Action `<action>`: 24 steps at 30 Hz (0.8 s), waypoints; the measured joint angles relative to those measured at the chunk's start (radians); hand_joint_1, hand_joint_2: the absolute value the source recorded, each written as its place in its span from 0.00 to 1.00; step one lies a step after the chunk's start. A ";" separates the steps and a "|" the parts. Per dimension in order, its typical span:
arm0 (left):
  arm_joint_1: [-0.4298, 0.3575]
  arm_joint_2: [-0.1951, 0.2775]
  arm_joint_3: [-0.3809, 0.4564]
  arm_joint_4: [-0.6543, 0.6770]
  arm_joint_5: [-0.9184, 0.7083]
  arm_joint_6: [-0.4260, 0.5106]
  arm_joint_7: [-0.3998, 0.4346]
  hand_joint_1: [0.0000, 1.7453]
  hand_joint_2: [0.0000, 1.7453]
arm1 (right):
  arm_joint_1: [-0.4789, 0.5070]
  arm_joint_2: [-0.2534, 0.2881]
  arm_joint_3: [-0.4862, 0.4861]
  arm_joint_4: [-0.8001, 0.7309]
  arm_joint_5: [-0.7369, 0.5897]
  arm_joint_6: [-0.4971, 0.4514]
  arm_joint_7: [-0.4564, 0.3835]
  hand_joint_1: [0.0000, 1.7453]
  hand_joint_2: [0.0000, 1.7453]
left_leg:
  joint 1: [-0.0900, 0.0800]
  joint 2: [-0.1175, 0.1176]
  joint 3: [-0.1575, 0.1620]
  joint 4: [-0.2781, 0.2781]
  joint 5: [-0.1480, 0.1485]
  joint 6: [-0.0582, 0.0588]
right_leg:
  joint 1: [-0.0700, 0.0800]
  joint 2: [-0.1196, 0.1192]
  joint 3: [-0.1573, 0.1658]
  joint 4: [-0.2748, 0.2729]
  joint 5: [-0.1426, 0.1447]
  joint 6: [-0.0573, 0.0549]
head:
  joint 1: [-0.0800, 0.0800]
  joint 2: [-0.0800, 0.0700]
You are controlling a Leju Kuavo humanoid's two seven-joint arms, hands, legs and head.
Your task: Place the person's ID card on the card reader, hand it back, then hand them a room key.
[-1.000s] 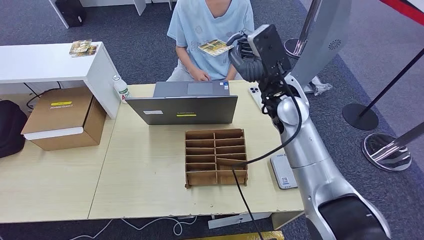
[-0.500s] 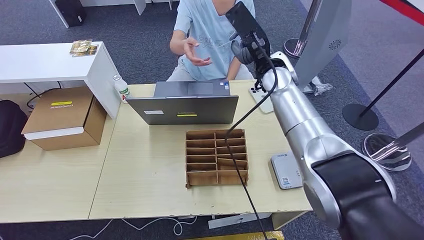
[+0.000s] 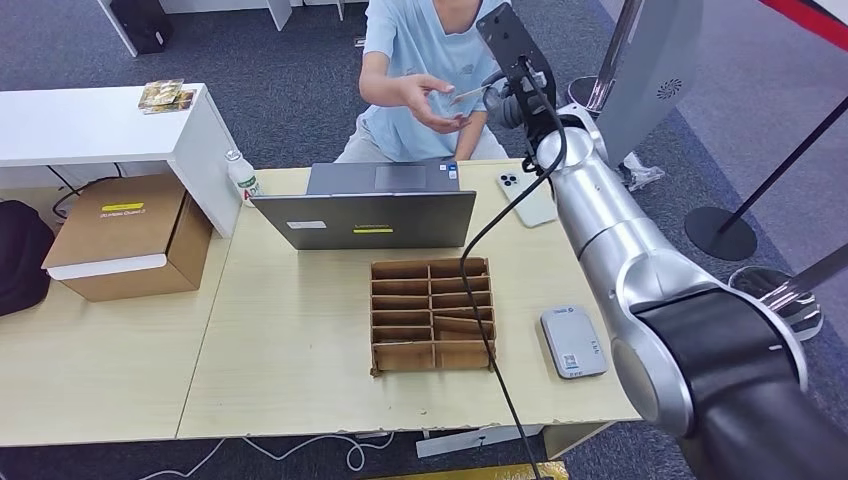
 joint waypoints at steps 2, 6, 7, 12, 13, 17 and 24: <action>-0.002 0.000 0.000 0.000 0.000 -0.002 0.000 0.00 0.00 | -0.001 0.001 -0.004 0.008 -0.004 0.001 -0.003 0.73 1.00 | 0.000 0.000 0.000 0.000 0.000 0.000 | 0.000 0.000 0.000 0.000 0.000 0.000 | 0.000 0.000; -0.003 0.000 0.000 0.000 0.000 -0.005 0.001 0.00 0.00 | -0.001 0.006 -0.016 0.022 -0.016 0.015 -0.013 0.00 1.00 | 0.000 0.000 0.000 0.000 0.000 0.000 | 0.000 0.000 0.000 0.000 0.000 0.000 | 0.000 0.000; -0.003 0.000 0.000 0.000 0.000 -0.005 0.001 0.00 0.00 | -0.001 0.008 -0.019 0.024 -0.018 0.019 -0.016 0.00 1.00 | 0.000 0.000 0.000 0.000 0.000 0.000 | 0.000 0.000 0.000 0.000 0.000 0.000 | 0.000 0.000; -0.004 0.000 0.000 0.000 -0.001 -0.005 0.001 0.00 0.00 | -0.001 0.010 -0.033 0.031 -0.030 0.023 -0.029 0.00 1.00 | 0.000 0.000 0.000 0.000 0.000 0.000 | 0.000 0.000 0.000 0.000 0.000 0.000 | 0.000 0.000; -0.004 0.000 0.000 0.000 -0.001 -0.005 0.001 0.00 0.00 | -0.001 0.010 -0.037 0.031 -0.032 0.022 -0.031 0.00 1.00 | 0.000 0.000 0.000 0.000 0.000 0.000 | 0.000 0.000 0.000 0.000 0.000 0.000 | 0.000 0.000; -0.008 -0.001 0.000 0.000 -0.002 -0.005 0.003 0.00 0.00 | -0.001 0.010 -0.052 0.031 -0.035 0.022 -0.039 0.00 1.00 | 0.000 0.000 0.000 0.000 0.000 0.000 | 0.000 0.000 0.000 0.000 0.000 0.000 | 0.000 0.000; -0.019 -0.002 0.000 0.000 -0.003 -0.005 0.008 0.00 0.00 | -0.001 0.002 -0.067 0.031 -0.033 0.020 -0.056 0.00 1.00 | 0.000 0.000 0.000 0.000 0.000 0.000 | 0.000 0.000 0.000 0.000 0.000 0.000 | 0.000 0.000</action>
